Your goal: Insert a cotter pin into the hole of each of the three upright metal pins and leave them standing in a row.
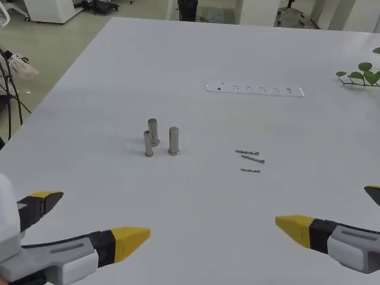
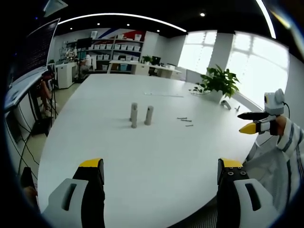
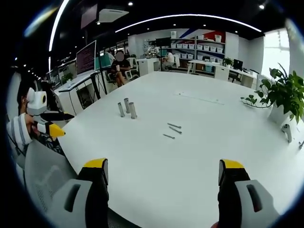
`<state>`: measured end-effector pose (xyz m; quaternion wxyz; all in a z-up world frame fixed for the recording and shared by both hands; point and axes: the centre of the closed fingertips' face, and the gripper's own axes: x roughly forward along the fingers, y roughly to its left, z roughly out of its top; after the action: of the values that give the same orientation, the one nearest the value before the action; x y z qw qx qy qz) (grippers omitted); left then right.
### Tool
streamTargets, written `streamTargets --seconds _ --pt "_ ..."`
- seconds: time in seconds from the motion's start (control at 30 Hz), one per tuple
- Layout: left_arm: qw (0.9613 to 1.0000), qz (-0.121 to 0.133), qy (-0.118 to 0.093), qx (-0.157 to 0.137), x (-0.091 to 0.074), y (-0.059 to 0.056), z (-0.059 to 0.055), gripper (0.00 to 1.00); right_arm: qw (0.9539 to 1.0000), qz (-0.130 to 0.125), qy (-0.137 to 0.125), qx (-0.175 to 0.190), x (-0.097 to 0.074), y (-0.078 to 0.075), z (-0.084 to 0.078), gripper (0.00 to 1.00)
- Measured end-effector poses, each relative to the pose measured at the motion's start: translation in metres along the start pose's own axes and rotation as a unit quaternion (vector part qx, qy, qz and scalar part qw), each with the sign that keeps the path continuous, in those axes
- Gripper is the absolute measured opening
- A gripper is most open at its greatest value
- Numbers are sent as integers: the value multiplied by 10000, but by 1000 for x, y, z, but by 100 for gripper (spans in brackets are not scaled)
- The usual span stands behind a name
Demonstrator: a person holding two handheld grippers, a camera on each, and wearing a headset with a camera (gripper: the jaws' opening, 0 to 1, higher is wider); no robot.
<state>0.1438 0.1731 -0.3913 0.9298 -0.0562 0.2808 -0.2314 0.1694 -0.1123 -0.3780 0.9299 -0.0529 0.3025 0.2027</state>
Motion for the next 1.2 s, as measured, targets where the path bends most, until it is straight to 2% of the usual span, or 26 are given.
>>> streamTargets --seconds 0.13,0.57,0.67,1.2 --pt "10000 8 -8 -11 0 1 2 99 10000 -71 -5 23 -1 -3 1 93" --pt "9999 115 -81 -72 -1 8 8 99 9998 -80 -38 155 -5 -10 4 92" --pt "9995 178 -257 31 -1 11 15 99 9998 -77 -36 166 -4 -10 4 92" --pt "9992 170 -346 106 1 15 31 99 9999 -69 0 85 -2 -11 6 93"
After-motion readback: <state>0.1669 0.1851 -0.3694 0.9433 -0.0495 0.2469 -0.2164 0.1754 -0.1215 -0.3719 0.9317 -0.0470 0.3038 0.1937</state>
